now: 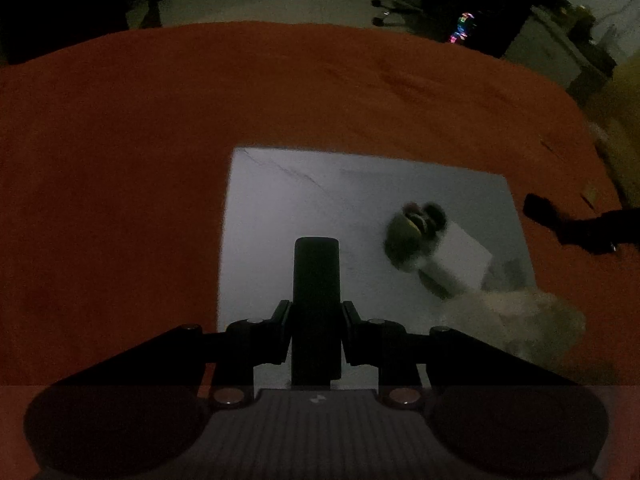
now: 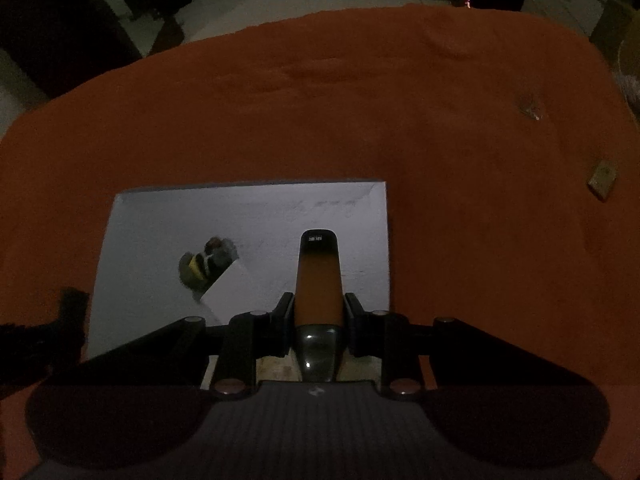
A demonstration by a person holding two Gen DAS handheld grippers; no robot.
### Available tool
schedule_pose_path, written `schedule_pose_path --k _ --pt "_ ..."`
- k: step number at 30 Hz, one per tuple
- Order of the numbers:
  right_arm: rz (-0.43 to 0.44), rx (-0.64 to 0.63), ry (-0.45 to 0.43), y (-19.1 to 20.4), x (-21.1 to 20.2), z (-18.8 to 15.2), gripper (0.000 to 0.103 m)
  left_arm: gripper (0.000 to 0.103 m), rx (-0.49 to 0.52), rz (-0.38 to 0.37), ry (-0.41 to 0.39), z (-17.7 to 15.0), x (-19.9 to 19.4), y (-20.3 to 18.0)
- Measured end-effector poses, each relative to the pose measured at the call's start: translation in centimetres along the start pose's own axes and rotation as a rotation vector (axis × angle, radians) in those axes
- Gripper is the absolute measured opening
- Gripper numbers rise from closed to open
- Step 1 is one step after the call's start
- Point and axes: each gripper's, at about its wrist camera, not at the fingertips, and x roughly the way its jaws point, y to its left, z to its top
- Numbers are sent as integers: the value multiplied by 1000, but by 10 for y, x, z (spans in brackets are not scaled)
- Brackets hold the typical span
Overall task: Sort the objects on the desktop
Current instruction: 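Carry the lighter in the right gripper and marker in the left gripper toward the box, then lower the lighter in the right gripper and marker in the left gripper into the box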
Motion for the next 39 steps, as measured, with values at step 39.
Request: schedule_pose_path --k 39 --pt "174 -301 226 35 -45 -230 28 21 166 -165 147 -155 -38 -72"
